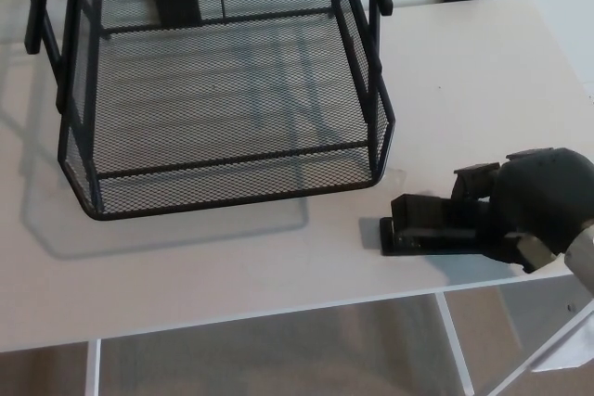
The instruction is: The robot walks towards a desk on which a file tray is kept in the middle and a stapler is kept to its right. The robot lifts the stapler using its right hand and places it on the file tray.
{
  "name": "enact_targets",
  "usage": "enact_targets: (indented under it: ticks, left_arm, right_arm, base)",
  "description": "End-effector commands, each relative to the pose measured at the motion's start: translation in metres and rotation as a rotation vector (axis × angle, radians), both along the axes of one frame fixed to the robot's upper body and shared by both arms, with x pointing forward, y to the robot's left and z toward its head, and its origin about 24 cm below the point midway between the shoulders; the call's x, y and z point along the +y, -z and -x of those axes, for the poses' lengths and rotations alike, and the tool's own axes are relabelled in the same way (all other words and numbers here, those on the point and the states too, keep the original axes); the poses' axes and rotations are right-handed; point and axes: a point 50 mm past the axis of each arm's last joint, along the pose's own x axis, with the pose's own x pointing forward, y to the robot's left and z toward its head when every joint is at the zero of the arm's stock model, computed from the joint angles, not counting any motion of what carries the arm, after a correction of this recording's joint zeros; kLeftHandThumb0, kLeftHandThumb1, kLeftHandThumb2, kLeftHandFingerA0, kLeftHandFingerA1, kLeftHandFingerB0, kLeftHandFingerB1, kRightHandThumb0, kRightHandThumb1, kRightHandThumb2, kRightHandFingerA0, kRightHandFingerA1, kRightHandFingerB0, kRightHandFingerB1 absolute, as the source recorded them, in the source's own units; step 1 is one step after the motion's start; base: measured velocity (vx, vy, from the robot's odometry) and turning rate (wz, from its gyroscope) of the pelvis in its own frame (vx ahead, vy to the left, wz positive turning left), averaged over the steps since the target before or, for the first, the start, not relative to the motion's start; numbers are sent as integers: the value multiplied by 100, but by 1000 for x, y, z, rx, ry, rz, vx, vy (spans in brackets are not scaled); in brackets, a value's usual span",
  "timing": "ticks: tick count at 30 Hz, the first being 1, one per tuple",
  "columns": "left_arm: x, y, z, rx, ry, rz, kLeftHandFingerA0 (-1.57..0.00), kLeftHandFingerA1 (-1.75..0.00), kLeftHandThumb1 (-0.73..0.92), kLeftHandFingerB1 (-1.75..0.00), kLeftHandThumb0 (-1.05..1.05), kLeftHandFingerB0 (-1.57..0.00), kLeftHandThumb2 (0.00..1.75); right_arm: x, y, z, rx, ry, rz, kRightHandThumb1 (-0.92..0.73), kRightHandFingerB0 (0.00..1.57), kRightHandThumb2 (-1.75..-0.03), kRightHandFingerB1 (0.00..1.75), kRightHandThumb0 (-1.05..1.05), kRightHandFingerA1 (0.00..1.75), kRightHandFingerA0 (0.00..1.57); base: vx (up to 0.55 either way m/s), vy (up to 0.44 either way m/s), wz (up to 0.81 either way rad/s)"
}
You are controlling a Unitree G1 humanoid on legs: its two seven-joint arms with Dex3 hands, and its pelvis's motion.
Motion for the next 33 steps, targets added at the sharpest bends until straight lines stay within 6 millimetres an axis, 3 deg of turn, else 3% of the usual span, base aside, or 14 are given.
enact_targets:
  ticks: [1,2,4,5,10,12,15,18,19,21,22,24,31,33]
  left_arm:
    - [6,-4,1,46,78,-67,-30,-87,75,-78,-105,-16,130]
    - [6,-3,0,50,83,-70,0,-67,64,-68,-64,0,134]
    - [5,-2,2,49,72,-65,-22,-93,92,-83,-104,-9,90]
    - [5,-2,2,52,72,-61,-7,-69,60,-65,-59,0,130]
    - [6,-2,3,52,86,-65,-28,-87,75,-76,-105,-12,133]
    - [7,-4,4,59,78,-68,-3,-69,60,-68,-62,0,131]
    - [7,-3,4,61,82,-66,-30,-87,75,-76,-105,-14,131]
    - [7,-4,4,56,87,-64,-7,-70,59,-66,-60,0,131]
    - [8,-4,5,54,67,-66,-33,-89,76,-77,-105,-14,133]
    - [8,-5,4,55,68,-61,-3,-68,63,-67,-61,0,133]
    - [8,-5,4,54,63,-60,-21,-92,91,-82,-102,-7,96]
    - [8,-5,6,44,58,-56,-21,-83,77,-70,-105,-9,134]
    - [10,-3,11,68,55,-59,-26,-85,78,-73,-105,-9,134]
    - [10,-3,12,68,67,-62,-9,-70,58,-65,-57,-2,129]
  right_arm:
    - [-11,36,35,-302,-110,-31,-48,102,-100,121,-18,134,120]
    - [-11,35,34,-324,-93,-17,-59,76,-87,150,-11,172,86]
    - [-11,30,34,-329,-40,-37,-48,93,-102,114,-11,133,117]
    - [-12,28,34,-342,-27,-54,-47,96,-100,116,-12,133,118]
    - [-15,19,32,-386,16,-131,-49,105,-104,129,-6,143,126]
    - [-19,14,31,-396,48,-151,-56,72,-100,169,-4,175,92]
    - [-25,4,29,-465,83,-194,-57,77,-102,161,-6,175,94]
    - [-30,-5,26,-490,105,-261,-56,78,-104,165,-4,175,97]
    - [-31,-9,24,-476,114,-275,-57,78,-106,164,-6,175,97]
    - [-34,-18,23,-504,127,-294,-54,81,-108,158,-8,175,97]
    - [-35,-21,22,-511,131,-295,-53,83,-110,155,-9,175,97]
    - [-39,-29,22,-532,122,-313,-46,105,-116,127,-9,140,124]
    - [-46,-61,22,-598,101,-363,-43,90,-126,144,-14,169,100]
    - [-47,-67,22,-598,112,-360,-46,104,-117,125,-16,142,129]
  base:
    - [0,0,0]
    - [0,0,0]
    - [0,0,0]
    - [0,0,0]
    - [0,0,0]
    - [0,0,0]
    - [0,0,0]
    - [0,0,0]
    - [0,0,0]
    - [0,0,0]
    - [0,0,0]
    - [0,0,0]
    - [0,0,0]
    - [0,0,0]
